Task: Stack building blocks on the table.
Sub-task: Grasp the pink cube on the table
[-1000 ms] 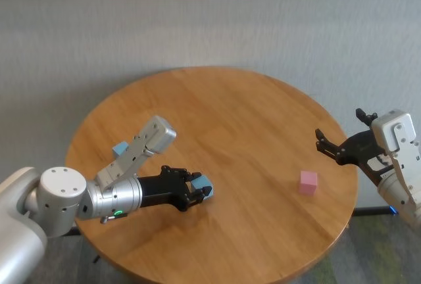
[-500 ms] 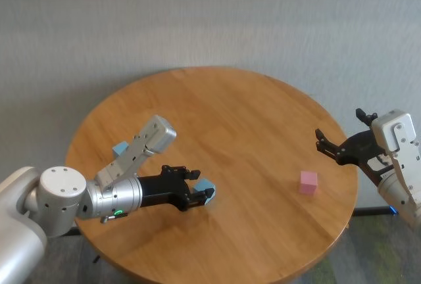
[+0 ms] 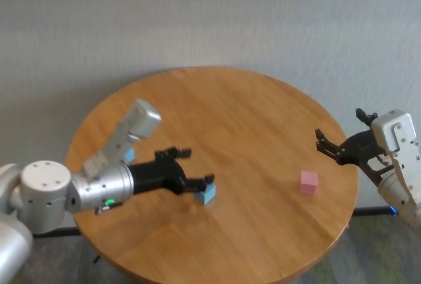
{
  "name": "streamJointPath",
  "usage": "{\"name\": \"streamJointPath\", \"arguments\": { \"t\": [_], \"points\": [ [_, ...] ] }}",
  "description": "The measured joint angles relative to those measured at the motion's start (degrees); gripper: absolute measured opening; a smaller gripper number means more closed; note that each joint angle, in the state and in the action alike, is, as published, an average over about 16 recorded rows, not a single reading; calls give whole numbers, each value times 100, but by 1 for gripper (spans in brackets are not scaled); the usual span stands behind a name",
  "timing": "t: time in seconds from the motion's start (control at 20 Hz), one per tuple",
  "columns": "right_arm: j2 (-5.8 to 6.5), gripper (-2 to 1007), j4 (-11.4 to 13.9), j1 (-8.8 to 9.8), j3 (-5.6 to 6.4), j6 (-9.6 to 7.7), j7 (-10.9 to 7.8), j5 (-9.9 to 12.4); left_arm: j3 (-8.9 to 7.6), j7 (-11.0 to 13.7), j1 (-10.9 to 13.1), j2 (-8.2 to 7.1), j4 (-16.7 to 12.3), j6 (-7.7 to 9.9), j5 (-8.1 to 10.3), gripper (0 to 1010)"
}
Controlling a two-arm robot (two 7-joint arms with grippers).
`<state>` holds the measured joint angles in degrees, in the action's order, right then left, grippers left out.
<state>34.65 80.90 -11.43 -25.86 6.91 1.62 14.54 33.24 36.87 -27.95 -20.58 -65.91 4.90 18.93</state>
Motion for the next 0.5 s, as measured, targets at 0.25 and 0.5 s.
{"name": "streamJointPath", "arguments": {
  "t": [0.25, 0.5],
  "points": [
    [0, 1005, 0, 0, 0, 0, 0, 0, -442, -545, 349, -80, -518, -157, 257, 964],
    [0, 1005, 0, 0, 0, 0, 0, 0, -895, -1267, 728, -92, -979, -384, 351, 1000]
  ]
}}
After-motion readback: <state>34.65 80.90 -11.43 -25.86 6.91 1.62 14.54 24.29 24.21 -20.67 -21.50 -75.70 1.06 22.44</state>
